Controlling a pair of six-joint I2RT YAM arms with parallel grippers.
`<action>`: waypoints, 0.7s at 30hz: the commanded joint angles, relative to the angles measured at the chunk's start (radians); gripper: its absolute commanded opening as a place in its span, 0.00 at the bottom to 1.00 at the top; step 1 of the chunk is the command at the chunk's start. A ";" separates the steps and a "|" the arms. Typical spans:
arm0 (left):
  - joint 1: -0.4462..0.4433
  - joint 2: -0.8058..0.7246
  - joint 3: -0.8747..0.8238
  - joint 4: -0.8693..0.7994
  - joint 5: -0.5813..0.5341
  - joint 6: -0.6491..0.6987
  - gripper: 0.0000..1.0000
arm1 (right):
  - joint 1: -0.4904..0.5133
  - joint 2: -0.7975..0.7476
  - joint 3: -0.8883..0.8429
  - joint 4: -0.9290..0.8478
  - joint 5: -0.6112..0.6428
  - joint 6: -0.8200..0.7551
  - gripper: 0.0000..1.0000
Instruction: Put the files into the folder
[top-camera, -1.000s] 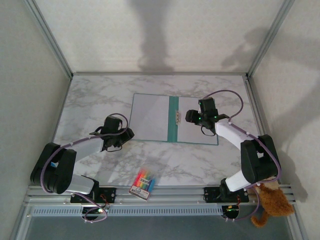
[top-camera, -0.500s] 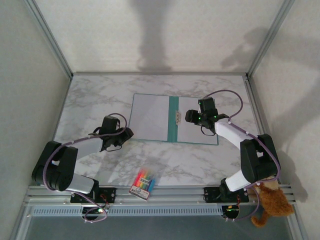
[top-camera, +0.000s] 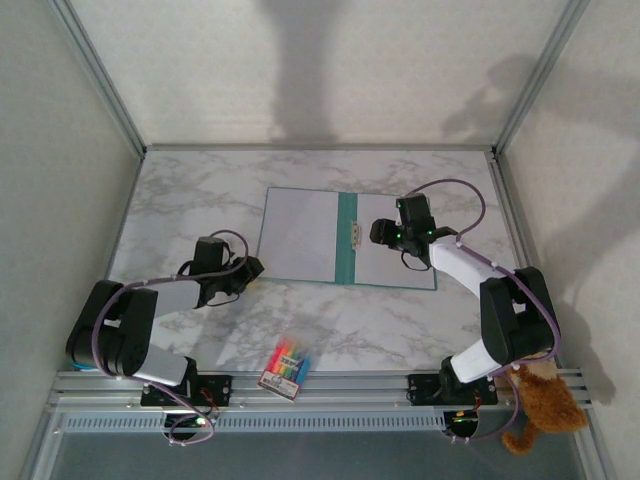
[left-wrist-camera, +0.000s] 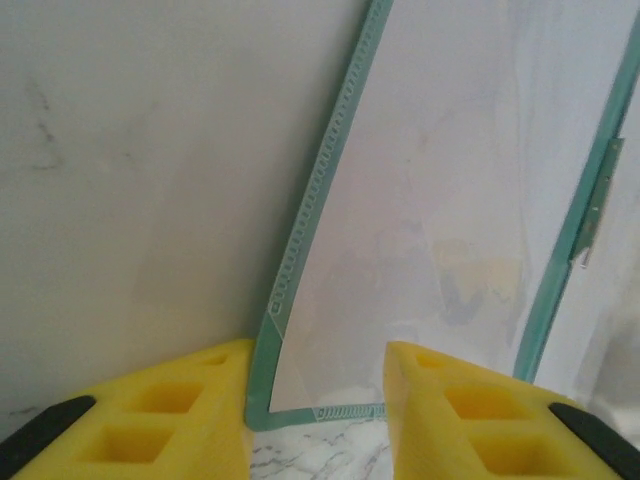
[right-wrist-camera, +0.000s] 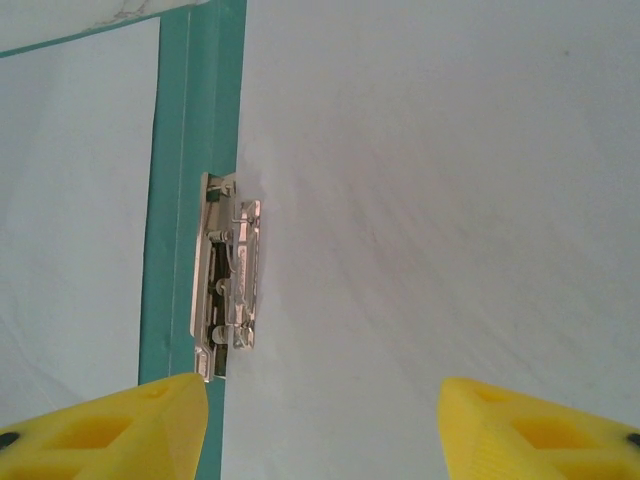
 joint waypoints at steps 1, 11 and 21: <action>0.023 0.023 -0.034 0.106 0.089 0.008 0.39 | -0.002 0.022 0.031 -0.005 -0.023 0.012 0.62; 0.050 0.077 -0.063 0.254 0.177 -0.042 0.37 | -0.002 0.033 0.038 -0.010 -0.029 0.011 0.63; 0.047 0.139 -0.055 0.322 0.189 -0.082 0.29 | -0.002 0.047 0.046 -0.014 -0.038 0.012 0.63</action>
